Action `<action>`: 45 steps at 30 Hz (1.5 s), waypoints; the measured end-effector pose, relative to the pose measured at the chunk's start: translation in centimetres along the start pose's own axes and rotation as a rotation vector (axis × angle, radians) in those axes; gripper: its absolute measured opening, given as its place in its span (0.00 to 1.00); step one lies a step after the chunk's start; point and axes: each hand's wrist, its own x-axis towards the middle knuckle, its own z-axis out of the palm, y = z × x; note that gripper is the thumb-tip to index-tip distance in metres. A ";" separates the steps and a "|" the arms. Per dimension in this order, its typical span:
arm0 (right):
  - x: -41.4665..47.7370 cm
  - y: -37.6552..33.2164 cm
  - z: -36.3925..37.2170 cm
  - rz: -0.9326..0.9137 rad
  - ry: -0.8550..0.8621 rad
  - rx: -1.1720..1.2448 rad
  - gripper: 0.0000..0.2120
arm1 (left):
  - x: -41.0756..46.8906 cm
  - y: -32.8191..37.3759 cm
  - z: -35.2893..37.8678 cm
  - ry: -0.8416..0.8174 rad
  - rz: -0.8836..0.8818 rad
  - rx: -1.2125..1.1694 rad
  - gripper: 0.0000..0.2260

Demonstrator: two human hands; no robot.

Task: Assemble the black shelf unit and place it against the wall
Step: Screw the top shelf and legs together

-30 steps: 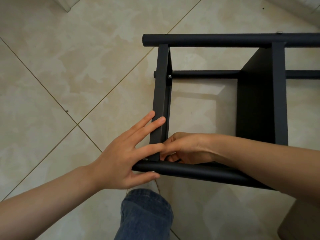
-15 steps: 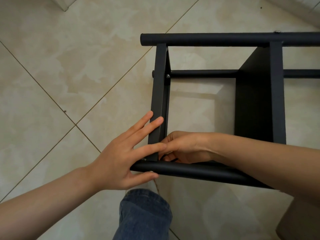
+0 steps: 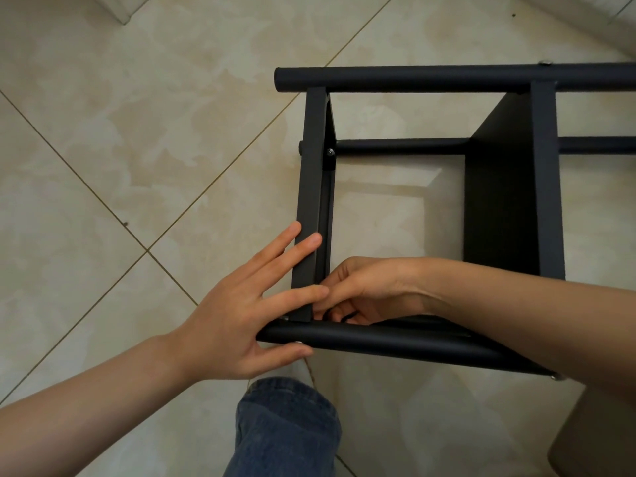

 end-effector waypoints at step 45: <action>-0.2 -1.3 0.5 0.084 0.048 -0.137 0.09 | 0.3 0.3 0.0 0.025 -0.057 0.003 0.37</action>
